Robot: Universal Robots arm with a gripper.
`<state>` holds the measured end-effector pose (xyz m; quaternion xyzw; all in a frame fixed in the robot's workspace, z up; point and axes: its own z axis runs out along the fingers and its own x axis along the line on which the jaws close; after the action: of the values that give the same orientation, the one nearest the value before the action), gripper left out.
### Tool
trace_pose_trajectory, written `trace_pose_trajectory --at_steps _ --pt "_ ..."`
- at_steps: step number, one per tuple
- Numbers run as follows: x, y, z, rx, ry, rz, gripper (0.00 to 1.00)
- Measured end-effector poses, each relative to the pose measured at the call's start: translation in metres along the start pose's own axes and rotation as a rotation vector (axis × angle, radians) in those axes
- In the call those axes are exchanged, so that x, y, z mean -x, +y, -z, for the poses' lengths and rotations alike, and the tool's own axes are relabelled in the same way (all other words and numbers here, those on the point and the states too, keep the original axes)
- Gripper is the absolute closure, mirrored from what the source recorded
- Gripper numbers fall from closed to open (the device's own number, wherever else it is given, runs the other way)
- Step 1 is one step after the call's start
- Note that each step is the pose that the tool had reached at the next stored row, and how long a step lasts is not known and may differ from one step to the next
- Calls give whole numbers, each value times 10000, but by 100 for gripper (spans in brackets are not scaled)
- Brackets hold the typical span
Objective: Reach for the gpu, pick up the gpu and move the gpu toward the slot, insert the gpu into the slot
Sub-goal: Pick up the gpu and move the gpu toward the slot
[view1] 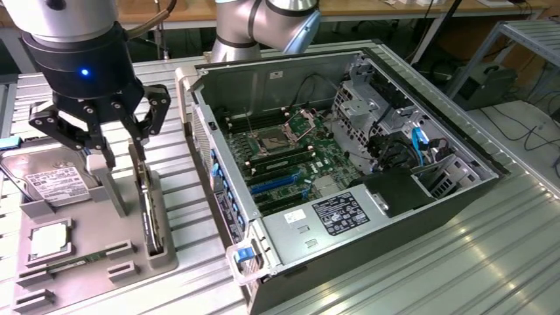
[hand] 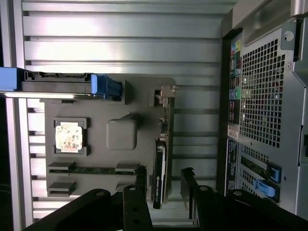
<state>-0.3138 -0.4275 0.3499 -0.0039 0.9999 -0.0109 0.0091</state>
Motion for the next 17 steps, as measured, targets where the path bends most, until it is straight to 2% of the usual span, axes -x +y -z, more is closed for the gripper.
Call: trace_pose_trajectory --at_steps 3,4,9,17 --pt "0 -15 -19 1 -1 -1 57" --pt "0 -16 -25 -4 0 -1 51" --pt "1 -16 -55 -56 -1 2 51" --pt "-1 -13 -154 -48 2 -67 51"
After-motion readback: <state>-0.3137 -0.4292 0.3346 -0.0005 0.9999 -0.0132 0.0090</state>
